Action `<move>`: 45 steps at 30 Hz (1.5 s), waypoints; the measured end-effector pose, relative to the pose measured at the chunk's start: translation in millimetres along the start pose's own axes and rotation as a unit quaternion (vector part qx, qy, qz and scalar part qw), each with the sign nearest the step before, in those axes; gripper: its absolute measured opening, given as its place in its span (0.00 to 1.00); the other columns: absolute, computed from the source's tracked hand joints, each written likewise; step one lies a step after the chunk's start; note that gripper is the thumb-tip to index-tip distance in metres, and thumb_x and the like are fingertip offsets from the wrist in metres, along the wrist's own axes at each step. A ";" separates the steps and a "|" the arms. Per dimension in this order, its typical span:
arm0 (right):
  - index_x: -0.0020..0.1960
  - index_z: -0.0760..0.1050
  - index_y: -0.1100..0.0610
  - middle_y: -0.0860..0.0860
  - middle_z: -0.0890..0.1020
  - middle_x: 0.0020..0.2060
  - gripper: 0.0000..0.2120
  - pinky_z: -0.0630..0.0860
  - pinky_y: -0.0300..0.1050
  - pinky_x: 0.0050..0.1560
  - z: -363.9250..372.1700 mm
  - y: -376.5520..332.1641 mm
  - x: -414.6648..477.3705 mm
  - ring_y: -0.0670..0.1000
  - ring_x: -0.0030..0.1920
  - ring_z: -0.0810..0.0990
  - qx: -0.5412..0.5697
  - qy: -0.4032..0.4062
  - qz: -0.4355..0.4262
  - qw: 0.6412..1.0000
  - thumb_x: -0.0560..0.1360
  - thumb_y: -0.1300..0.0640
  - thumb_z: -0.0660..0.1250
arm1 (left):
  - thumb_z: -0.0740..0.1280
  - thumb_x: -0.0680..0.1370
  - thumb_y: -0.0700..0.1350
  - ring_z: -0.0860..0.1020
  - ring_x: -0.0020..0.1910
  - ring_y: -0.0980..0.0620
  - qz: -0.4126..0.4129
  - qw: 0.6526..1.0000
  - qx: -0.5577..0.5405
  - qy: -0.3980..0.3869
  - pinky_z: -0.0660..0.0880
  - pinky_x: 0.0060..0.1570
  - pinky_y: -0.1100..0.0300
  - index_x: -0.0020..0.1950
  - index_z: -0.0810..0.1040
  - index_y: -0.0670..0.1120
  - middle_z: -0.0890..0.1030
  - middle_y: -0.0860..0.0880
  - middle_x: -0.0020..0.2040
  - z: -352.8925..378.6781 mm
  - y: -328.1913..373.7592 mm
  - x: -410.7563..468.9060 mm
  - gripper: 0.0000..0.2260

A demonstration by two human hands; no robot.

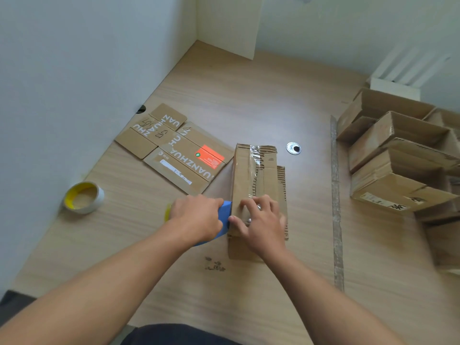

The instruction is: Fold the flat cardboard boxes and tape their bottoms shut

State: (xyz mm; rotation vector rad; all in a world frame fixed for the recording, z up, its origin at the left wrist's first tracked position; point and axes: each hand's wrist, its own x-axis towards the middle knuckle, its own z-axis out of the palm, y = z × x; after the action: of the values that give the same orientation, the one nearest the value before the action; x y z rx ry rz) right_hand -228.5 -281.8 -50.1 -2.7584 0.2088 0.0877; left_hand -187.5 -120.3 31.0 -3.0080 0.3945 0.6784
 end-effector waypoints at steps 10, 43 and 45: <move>0.76 0.49 0.33 0.48 0.45 0.78 0.31 0.55 0.64 0.73 -0.4 -8.0 -7.9 0.52 0.77 0.40 -0.045 -0.038 0.011 0.998 0.75 0.31 0.54 | 0.59 0.77 0.53 0.78 0.54 0.46 0.002 0.996 -0.089 0.026 0.72 0.45 0.56 0.77 0.55 0.66 0.80 0.51 0.58 24.1 -32.5 -11.6 0.29; 0.78 0.44 0.35 0.51 0.57 0.74 0.39 0.51 0.69 0.73 -56.9 13.8 -14.4 0.56 0.76 0.50 -0.112 -0.101 0.020 0.988 0.73 0.27 0.56 | 0.64 0.77 0.57 0.77 0.47 0.50 -0.011 0.974 -0.207 0.094 0.77 0.47 0.53 0.74 0.58 0.72 0.80 0.53 0.50 5.5 -73.0 -16.5 0.28; 0.78 0.46 0.35 0.52 0.52 0.77 0.38 0.47 0.70 0.72 -40.5 -1.7 -12.2 0.56 0.77 0.47 -0.090 -0.079 0.041 0.992 0.73 0.24 0.52 | 0.65 0.77 0.57 0.77 0.46 0.50 -0.005 0.971 -0.217 0.097 0.77 0.47 0.53 0.74 0.58 0.72 0.80 0.53 0.50 4.7 -69.7 -15.1 0.28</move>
State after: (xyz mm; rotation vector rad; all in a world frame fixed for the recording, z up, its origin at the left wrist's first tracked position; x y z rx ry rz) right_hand -238.9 -293.6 -10.8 -2.9030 0.2849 0.3622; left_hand -185.0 -48.9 31.5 -3.5046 0.2647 0.5280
